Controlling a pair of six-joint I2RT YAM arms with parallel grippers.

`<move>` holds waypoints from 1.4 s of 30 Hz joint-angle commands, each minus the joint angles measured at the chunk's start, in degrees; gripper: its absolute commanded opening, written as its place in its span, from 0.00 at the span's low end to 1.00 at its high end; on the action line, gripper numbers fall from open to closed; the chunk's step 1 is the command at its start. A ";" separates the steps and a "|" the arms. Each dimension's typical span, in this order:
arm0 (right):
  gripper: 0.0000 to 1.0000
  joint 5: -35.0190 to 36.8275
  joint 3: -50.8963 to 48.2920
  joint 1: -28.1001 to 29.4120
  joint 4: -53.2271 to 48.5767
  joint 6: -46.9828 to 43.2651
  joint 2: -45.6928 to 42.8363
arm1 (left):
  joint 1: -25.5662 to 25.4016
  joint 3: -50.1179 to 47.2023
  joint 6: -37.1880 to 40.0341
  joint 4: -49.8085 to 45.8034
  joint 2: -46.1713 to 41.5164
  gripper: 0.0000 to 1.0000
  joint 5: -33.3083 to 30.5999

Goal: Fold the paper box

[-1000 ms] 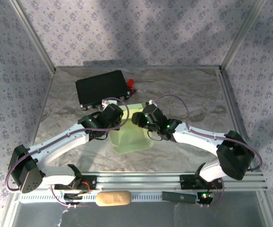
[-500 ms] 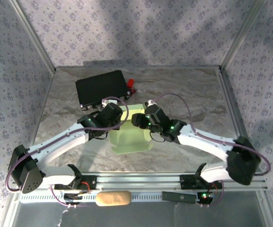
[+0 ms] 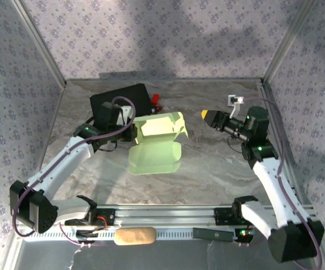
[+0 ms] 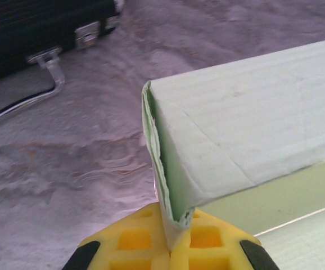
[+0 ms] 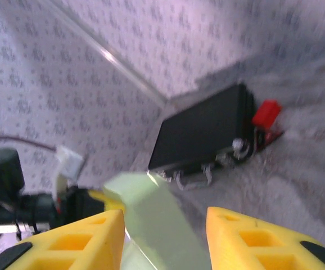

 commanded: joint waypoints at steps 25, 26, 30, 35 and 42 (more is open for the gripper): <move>0.39 -18.83 5.07 7.21 -2.74 -10.90 10.13 | 2.71 4.57 5.55 -0.82 3.61 0.00 16.57; 0.39 -18.50 5.63 7.63 -3.21 -11.27 10.35 | 2.59 4.65 5.55 -0.94 3.60 0.00 16.39; 0.40 -15.44 7.62 9.52 -7.39 -14.13 10.50 | 1.96 5.04 5.20 -1.56 3.69 0.00 14.28; 0.42 -11.28 8.40 10.92 -11.31 -16.60 9.46 | -0.04 6.36 4.42 -3.64 4.72 0.00 8.38; 0.42 -6.91 10.34 12.65 -17.01 -20.46 10.45 | -2.05 7.07 3.17 -3.44 5.42 0.00 4.75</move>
